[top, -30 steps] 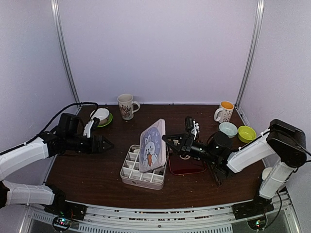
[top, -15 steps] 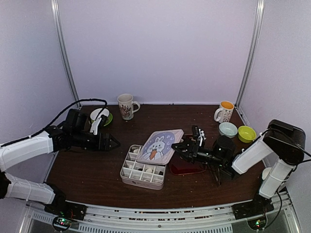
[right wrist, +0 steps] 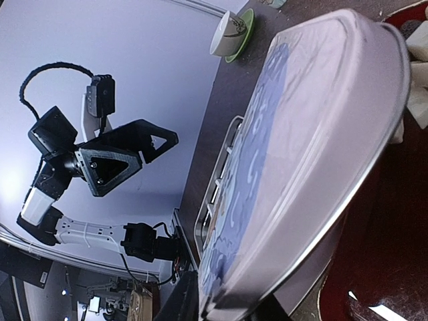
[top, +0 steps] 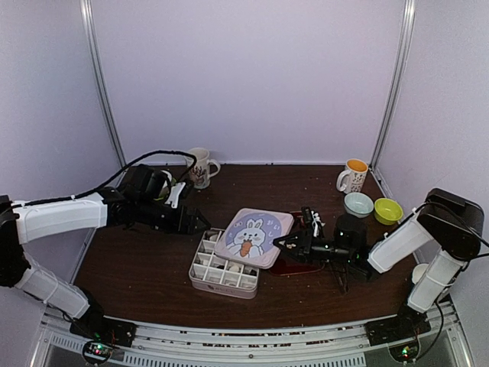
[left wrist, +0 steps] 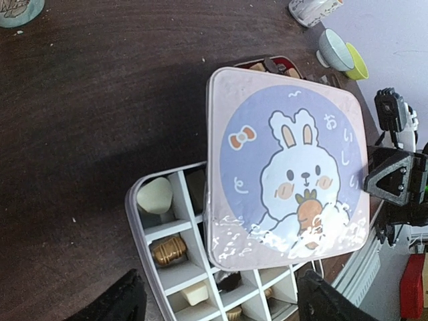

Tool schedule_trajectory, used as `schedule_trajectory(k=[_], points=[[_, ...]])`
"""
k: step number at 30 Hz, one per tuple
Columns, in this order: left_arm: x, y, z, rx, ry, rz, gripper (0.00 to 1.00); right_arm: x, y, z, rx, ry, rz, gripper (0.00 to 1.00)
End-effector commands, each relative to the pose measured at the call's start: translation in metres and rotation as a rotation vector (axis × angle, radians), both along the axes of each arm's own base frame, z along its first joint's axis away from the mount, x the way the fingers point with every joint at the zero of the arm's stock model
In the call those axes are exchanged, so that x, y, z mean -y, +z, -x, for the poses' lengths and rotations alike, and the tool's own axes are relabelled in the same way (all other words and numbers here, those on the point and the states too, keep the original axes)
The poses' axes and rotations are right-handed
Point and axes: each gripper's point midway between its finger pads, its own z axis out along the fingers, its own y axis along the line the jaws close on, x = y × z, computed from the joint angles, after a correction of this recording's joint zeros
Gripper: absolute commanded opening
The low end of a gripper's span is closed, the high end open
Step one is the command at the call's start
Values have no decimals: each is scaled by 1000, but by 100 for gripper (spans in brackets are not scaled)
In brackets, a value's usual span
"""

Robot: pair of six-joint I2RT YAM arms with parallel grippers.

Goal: Pack the chocolate
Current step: Pick up the box lid from the packing box.

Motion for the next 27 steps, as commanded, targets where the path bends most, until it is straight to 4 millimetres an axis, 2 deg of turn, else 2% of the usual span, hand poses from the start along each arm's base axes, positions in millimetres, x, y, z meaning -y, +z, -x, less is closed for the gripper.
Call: schedule_trajectory(k=[1, 15, 27], points=[[15, 20, -18, 63, 9, 45, 81, 4, 0, 3, 6, 19, -8, 25], [33, 21, -36, 52, -13, 48, 81, 4, -6, 2, -7, 33, -19, 22], [67, 0, -45, -38, -54, 45, 80, 16, -29, 8, -36, 45, 36, 22]])
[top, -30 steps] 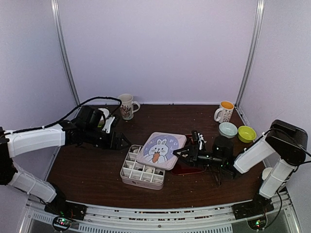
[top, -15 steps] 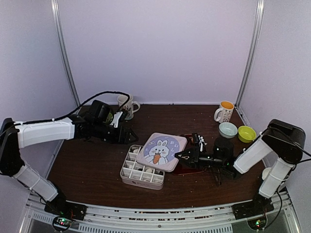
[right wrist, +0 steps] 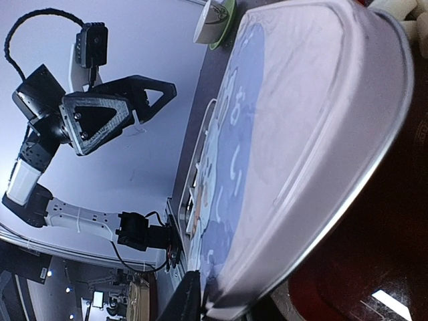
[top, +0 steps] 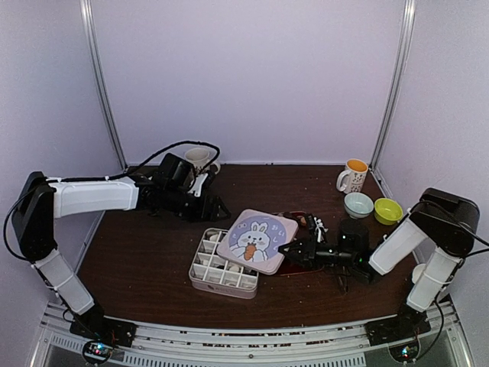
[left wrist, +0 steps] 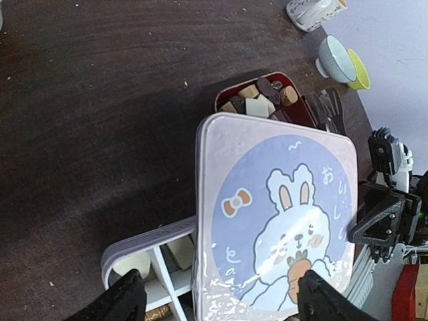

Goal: Pack the chocolate
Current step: Pick up the box lid from the packing box.

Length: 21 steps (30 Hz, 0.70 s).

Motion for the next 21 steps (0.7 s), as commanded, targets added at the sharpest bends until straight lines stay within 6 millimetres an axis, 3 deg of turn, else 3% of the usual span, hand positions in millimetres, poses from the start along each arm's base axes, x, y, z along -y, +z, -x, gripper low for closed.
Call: schedule_trajectory(k=[1, 11, 21], points=[[19, 3, -2, -17, -27, 31, 80, 2, -6, 3, 11, 21, 14, 22], [45, -6, -5, -37, -91, 39, 77, 9, -17, -1, 6, 20, 55, 22], [65, -24, -18, -52, -149, 27, 85, 6, -15, -6, 14, 30, 58, 22]])
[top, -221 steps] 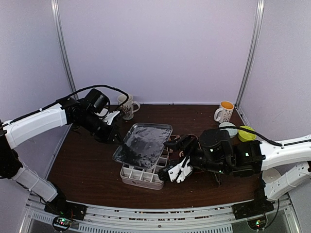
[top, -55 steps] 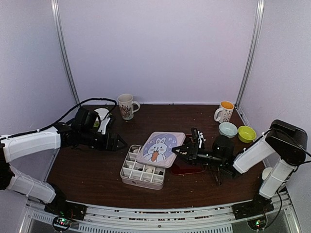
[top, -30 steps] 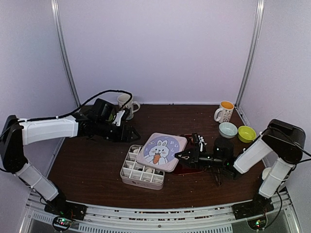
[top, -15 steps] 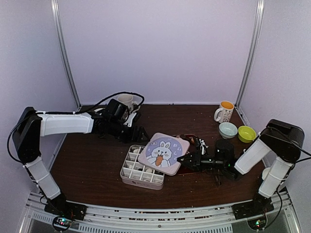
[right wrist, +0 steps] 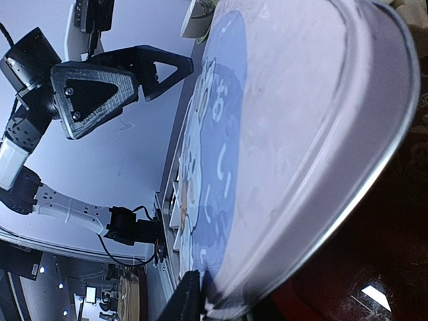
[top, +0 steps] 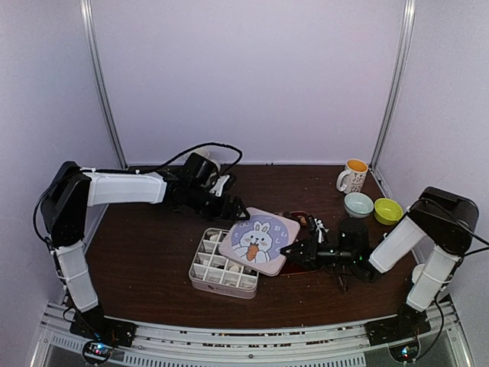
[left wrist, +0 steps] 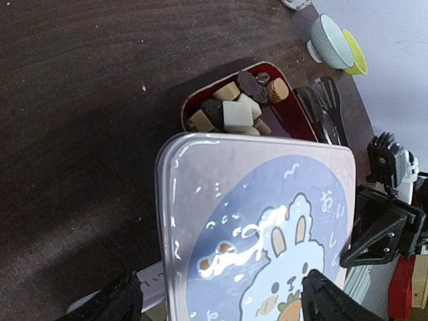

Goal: Pack the chocolate
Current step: Pick up the box lid from the packing box.

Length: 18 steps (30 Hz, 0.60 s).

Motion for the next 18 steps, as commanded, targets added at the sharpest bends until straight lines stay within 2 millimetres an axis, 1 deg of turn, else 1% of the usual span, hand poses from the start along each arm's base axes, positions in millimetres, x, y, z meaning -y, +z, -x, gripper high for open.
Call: schedule_trajectory(k=[1, 3, 6, 10, 14, 15, 17, 18], points=[[14, -3, -2, -5, -57, 24, 85, -1, -1, -3, 19, 13, 13, 22], [19, -5, -1, -22, -72, 38, 84, -2, -2, -4, 20, 16, 20, 22], [25, -6, -1, -37, -93, 65, 79, -2, -3, -4, 20, 20, 27, 22], [28, -5, 0, -45, -105, 77, 75, -3, -4, -5, 23, 21, 35, 22], [31, -1, 5, -69, -124, 99, 64, -5, -1, -6, 25, 26, 31, 22], [31, 2, 6, -72, -127, 106, 62, -5, 0, -6, 25, 28, 28, 22], [30, 9, 9, -70, -131, 112, 53, -7, 4, -7, 26, 32, 18, 22], [28, 12, 11, -67, -132, 111, 51, -9, 7, -8, 27, 34, 12, 22]])
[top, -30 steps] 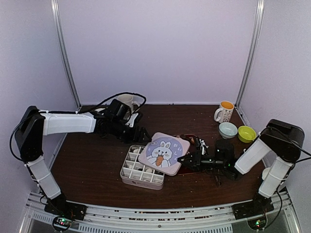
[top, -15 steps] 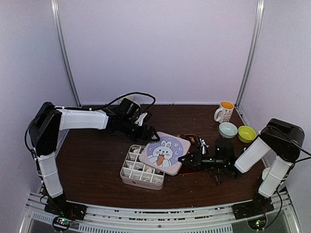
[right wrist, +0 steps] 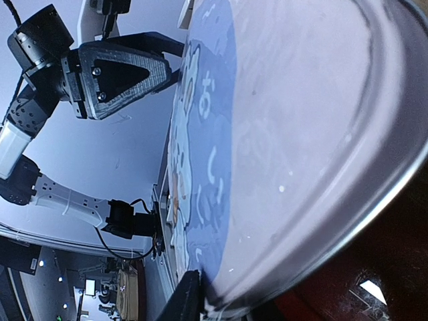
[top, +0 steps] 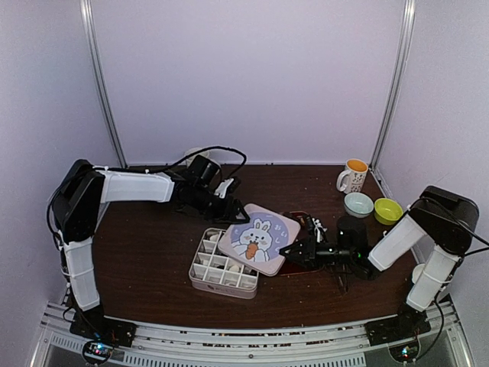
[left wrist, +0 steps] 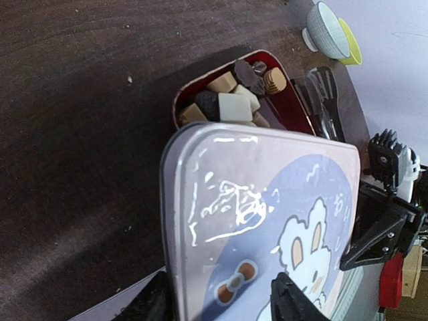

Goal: Pack the chocolate
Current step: Pick up the box lid from the packing box, then place the box lid on the packing box.

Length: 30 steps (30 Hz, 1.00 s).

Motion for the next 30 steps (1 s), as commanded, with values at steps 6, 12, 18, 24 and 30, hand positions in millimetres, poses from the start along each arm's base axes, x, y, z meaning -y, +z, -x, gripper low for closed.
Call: schedule_trajectory(k=[6, 12, 18, 24, 30], points=[[2, 45, 25, 12, -69, 69, 50, -15, 31, -11, 43, 29, -53, 20], [-17, 56, 44, -6, -49, 46, 50, -26, 36, -3, 55, 71, -31, 20], [-34, 70, 65, -10, -34, 71, 50, -39, 48, 7, 58, 100, -63, 20], [-48, 74, 80, -6, -13, 76, 50, -55, 66, 19, 61, 130, -108, 20], [-63, 72, 93, -26, 20, 63, 50, -69, 77, 33, 33, 158, -139, 21]])
